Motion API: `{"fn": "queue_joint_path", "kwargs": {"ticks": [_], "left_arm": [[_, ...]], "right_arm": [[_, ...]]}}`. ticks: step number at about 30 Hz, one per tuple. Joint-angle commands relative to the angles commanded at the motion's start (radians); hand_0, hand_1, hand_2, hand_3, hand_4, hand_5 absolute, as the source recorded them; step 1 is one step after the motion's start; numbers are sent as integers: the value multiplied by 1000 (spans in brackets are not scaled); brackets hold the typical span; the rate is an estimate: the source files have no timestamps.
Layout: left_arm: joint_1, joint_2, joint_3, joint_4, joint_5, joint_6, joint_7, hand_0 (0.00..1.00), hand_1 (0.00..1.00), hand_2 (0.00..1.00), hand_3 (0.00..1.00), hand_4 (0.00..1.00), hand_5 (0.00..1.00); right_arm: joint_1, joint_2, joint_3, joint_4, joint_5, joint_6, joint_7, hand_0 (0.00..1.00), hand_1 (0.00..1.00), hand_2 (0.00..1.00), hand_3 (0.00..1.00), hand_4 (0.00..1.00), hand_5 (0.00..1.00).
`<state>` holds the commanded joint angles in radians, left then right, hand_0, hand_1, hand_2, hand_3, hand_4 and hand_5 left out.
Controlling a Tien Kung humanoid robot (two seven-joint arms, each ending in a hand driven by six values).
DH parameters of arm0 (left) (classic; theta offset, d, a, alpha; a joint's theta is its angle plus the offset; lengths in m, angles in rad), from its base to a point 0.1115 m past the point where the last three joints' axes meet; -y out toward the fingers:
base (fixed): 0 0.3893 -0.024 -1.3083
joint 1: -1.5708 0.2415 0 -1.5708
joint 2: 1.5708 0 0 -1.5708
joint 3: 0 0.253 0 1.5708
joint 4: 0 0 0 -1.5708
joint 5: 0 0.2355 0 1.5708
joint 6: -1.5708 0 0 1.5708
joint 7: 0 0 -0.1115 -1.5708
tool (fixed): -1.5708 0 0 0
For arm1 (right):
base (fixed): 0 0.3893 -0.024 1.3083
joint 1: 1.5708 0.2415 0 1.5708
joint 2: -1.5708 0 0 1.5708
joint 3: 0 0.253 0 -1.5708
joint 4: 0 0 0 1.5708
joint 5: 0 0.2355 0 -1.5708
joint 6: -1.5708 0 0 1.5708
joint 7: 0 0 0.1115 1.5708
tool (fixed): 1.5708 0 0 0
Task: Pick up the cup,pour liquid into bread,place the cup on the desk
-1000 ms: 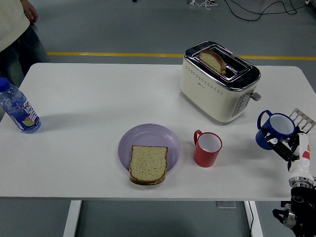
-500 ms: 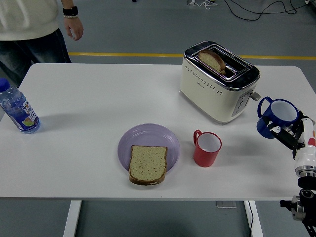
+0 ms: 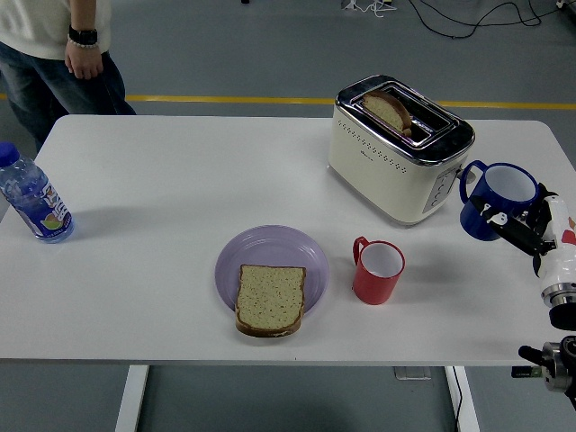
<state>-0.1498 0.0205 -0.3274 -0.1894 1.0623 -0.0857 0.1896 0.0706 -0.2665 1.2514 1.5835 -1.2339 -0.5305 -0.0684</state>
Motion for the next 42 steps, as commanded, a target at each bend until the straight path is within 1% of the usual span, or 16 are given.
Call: {"fn": "queue_joint_path", "kwargs": {"ticks": [2, 3, 5, 6, 7, 12, 13, 14, 18, 19, 23, 32, 42], "left_arm": [[0, 0, 0, 0, 0, -1, 0, 668, 733, 736, 630, 396, 998], [0, 0, 0, 0, 0, -1, 0, 668, 733, 736, 630, 396, 998], [-1, 1, -1, 0, 0, -1, 1, 668, 733, 736, 630, 396, 998], [-1, 1, -1, 0, 0, -2, 1, 668, 733, 736, 630, 396, 998], [-1, 2, -1, 0, 0, -2, 1, 668, 736, 737, 630, 397, 998], [-3, 3, -1, 0, 0, -3, 2, 668, 736, 737, 630, 397, 998], [-4, 4, -1, 0, 0, -4, 2, 668, 735, 737, 630, 396, 998], [-4, 4, -1, 0, 0, -4, 3, 668, 735, 737, 630, 396, 998], [-5, 4, -3, 0, 0, -5, 3, 668, 735, 737, 630, 396, 998], [-5, 5, -3, 0, -1, -5, 3, 668, 735, 737, 629, 395, 998], [-5, 5, 0, 0, -3, -6, 4, 668, 735, 737, 629, 395, 998], [-4, 6, 7, 1, -8, -9, 5, 668, 735, 736, 629, 395, 998], [-4, 6, 9, 1, -14, -10, 6, 668, 735, 736, 630, 394, 998]], "right_arm": [[1, -2, -1, 30, -7, 6, -49, 249, 299, 502, 545, 813, 125], [1, -3, -1, 34, -8, 7, -58, 249, 299, 502, 545, 813, 125], [3, -6, -3, 65, -2, -2, -82, 249, 299, 502, 545, 813, 125], [4, -6, -4, 72, -1, -4, -86, 249, 299, 502, 545, 813, 125], [4, -7, -4, 77, 0, -6, -88, 253, 305, 503, 544, 802, 93], [12, -9, -11, 104, -3, -14, -94, 253, 305, 503, 544, 802, 93], [16, -8, -14, 110, -7, -17, -99, 259, 305, 497, 542, 781, 85], [17, -8, -15, 111, -8, -17, -100, 259, 305, 497, 542, 781, 85], [29, -6, -27, 122, -20, -22, -122, 259, 305, 497, 542, 781, 85], [36, -6, -34, 125, -31, -17, -139, 260, 303, 496, 543, 775, 84], [68, -6, -66, 129, -50, -6, -175, 260, 303, 496, 543, 775, 84], [149, -8, -159, 120, -53, 4, -204, 263, 299, 496, 544, 760, 86], [253, 3, -265, 70, -35, 13, -227, 273, 304, 498, 546, 748, 72]]}}
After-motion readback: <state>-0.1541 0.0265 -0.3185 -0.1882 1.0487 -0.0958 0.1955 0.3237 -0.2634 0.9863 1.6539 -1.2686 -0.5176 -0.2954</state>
